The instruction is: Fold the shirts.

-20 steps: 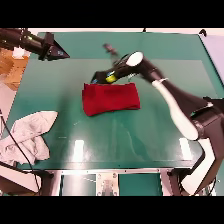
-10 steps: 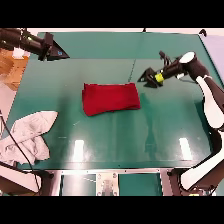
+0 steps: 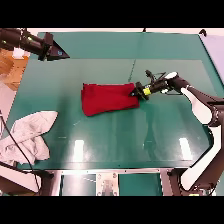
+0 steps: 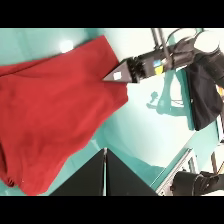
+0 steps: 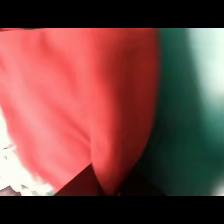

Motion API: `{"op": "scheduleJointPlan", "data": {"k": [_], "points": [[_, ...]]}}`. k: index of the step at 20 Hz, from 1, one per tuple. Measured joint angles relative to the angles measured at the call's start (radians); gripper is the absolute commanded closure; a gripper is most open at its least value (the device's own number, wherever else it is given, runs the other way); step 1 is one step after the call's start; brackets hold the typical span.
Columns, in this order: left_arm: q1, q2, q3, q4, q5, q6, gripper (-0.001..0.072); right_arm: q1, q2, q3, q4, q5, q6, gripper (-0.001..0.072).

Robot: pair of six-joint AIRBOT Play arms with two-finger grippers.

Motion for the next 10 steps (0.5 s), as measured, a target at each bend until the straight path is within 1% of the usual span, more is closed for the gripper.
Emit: {"op": "scheduleJointPlan", "data": {"k": [3,5,10], "points": [[0.0,0.0,0.0,0.0,-0.004,0.0,0.0688,-0.028,0.047,0.099,0.006,0.04,0.011,0.0696],[0.0,0.0,0.0,0.0,-0.006,0.0,0.0688,-0.087,0.1,0.167,-0.024,0.055,0.046,0.0696],[0.0,0.0,0.0,0.0,-0.008,0.0,0.0688,-0.365,0.25,0.283,-0.083,0.098,0.14,0.0696]]}}
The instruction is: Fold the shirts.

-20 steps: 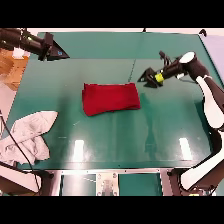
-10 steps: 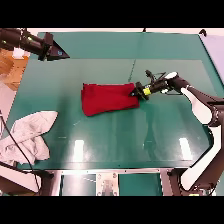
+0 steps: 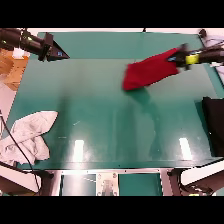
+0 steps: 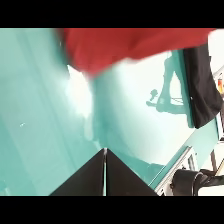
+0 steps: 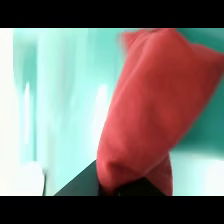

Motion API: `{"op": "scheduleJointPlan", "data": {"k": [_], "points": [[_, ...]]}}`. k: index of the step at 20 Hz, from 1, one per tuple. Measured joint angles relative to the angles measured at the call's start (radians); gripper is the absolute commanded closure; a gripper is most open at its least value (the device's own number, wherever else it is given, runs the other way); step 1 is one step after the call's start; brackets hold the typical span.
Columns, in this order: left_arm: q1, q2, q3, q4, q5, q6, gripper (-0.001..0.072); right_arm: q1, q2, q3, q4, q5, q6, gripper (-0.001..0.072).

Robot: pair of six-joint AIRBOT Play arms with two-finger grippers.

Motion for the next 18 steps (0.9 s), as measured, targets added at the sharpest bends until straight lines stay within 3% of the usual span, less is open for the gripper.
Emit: {"op": "scheduleJointPlan", "data": {"k": [10,18], "points": [[0.0,0.0,0.0,0.0,0.0,0.0,0.0688,-0.621,0.107,0.079,-0.057,0.101,0.106,0.0696],[0.0,0.0,0.0,0.0,0.0,-0.001,0.0688,-0.816,0.121,0.081,-0.332,0.314,0.182,0.0696]]}}
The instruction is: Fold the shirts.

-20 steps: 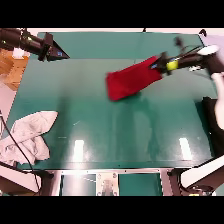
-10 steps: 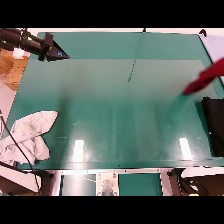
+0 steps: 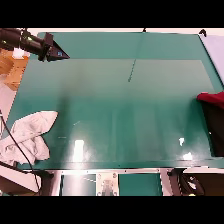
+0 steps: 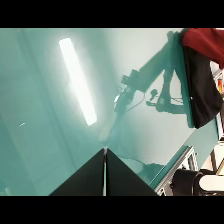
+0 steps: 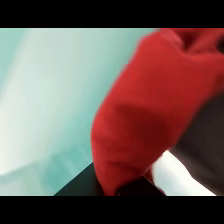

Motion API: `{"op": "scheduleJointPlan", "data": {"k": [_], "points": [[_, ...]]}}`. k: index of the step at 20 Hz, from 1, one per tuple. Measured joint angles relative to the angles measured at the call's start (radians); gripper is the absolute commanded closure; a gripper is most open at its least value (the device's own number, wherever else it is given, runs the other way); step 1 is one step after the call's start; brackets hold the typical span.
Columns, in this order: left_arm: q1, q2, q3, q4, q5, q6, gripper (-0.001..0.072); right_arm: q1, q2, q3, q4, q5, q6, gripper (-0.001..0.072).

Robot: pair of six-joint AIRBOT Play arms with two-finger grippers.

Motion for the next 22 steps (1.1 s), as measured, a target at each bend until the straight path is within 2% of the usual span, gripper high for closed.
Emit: {"op": "scheduleJointPlan", "data": {"k": [4,9,10,11,12,13,17,18,20,21,22], "points": [[0.0,0.0,0.0,0.0,-0.003,0.0,0.0688,-0.014,0.017,-0.046,-0.2,0.094,0.07,0.0695],[0.0,0.0,0.0,0.0,-0.016,0.0,0.0688,-0.019,0.033,-0.231,-0.417,0.136,0.126,0.0681],[0.0,0.0,0.0,0.0,-0.018,0.0,0.0688,-0.019,0.034,-0.272,-0.449,0.133,0.133,0.0509],[0.0,0.0,0.0,0.0,-0.019,0.0,0.0688,-0.02,0.034,-0.317,-0.488,0.124,0.137,0.0201],[0.0,0.0,0.0,0.0,-0.019,0.0,0.0688,-0.021,0.034,-0.359,-0.519,0.119,0.141,0.0129],[0.0,0.0,0.0,0.0,-0.02,0.0,0.0688,-0.021,0.032,-0.399,-0.54,0.111,0.145,0.0129],[0.0,0.0,0.0,0.0,-0.022,0.0,0.0688,-0.018,0.015,-0.453,-0.618,0.096,0.153,0.0135],[0.0,0.0,0.0,0.0,-0.022,0.0,0.0688,-0.01,0.014,-0.439,-0.62,0.095,0.155,0.0204],[0.0,0.0,0.0,0.0,-0.022,0.0,0.0689,0.02,0.011,-0.381,-0.582,0.093,0.158,0.0569],[0.0,0.0,0.0,0.0,-0.022,-0.001,0.069,0.047,0.01,-0.342,-0.543,0.089,0.157,0.0688],[0.0,0.0,0.0,0.0,-0.021,-0.004,0.069,0.078,0.01,-0.304,-0.503,0.081,0.153,0.0694]]}}
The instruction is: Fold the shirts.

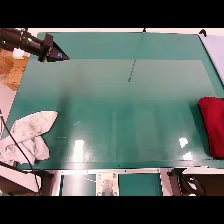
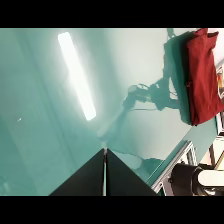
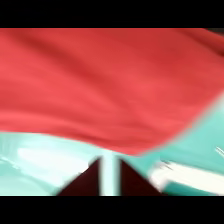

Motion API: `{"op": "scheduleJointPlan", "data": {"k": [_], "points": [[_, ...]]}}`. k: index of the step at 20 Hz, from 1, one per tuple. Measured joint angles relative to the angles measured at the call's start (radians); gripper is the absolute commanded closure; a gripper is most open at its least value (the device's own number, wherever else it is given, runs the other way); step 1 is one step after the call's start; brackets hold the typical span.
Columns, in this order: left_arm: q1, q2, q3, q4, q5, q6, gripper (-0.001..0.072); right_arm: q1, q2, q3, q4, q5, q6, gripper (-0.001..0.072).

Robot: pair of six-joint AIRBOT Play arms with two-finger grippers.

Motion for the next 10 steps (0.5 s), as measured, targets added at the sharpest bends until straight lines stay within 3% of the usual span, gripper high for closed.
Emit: {"op": "scheduleJointPlan", "data": {"k": [5,10], "points": [[-0.005,0.052,-0.013,0.075,0.016,-0.026,0.069,0.246,0.042,0.104,0.181,-0.089,-0.074,0.0697],[-0.064,0.287,-0.285,0.163,0.092,-0.016,0.069,0.535,0.205,-0.079,0.243,-0.226,-0.152,0.0697]]}}
